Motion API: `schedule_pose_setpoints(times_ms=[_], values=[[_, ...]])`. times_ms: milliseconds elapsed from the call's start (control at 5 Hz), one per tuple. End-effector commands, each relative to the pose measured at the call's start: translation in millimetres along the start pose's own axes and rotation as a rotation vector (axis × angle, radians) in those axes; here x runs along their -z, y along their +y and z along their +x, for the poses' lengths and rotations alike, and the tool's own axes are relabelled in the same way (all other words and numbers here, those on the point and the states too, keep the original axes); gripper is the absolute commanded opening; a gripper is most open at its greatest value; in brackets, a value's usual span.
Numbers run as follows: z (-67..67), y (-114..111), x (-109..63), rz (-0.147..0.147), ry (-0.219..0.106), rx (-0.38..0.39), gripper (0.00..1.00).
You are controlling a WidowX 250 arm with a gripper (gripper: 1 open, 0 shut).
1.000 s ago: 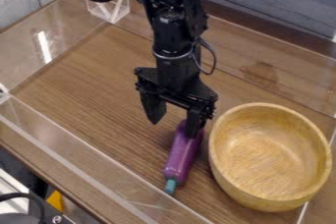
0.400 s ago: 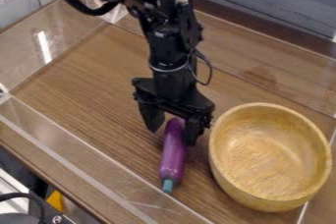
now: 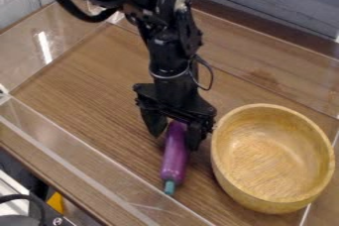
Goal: Put the purple eggplant in the brown bowl
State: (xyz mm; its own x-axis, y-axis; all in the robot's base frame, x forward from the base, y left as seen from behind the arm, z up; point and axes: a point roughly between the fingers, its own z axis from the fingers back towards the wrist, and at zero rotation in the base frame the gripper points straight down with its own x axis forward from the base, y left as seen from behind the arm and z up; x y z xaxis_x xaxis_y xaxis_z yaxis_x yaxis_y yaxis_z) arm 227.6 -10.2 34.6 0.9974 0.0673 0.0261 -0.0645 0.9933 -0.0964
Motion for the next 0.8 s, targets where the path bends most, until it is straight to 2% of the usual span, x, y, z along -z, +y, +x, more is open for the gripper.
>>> schedule_pose_setpoints(times_ms=[0,400,600], values=[[5.5,1.0,-6.2,-0.006,-0.051,0.002,0.0],[5.0,-1.7,-1.6,-0.009,-0.071,0.003,0.0],[3.8,-3.1,-3.2,-0.013,-0.062,-0.003,0.0]])
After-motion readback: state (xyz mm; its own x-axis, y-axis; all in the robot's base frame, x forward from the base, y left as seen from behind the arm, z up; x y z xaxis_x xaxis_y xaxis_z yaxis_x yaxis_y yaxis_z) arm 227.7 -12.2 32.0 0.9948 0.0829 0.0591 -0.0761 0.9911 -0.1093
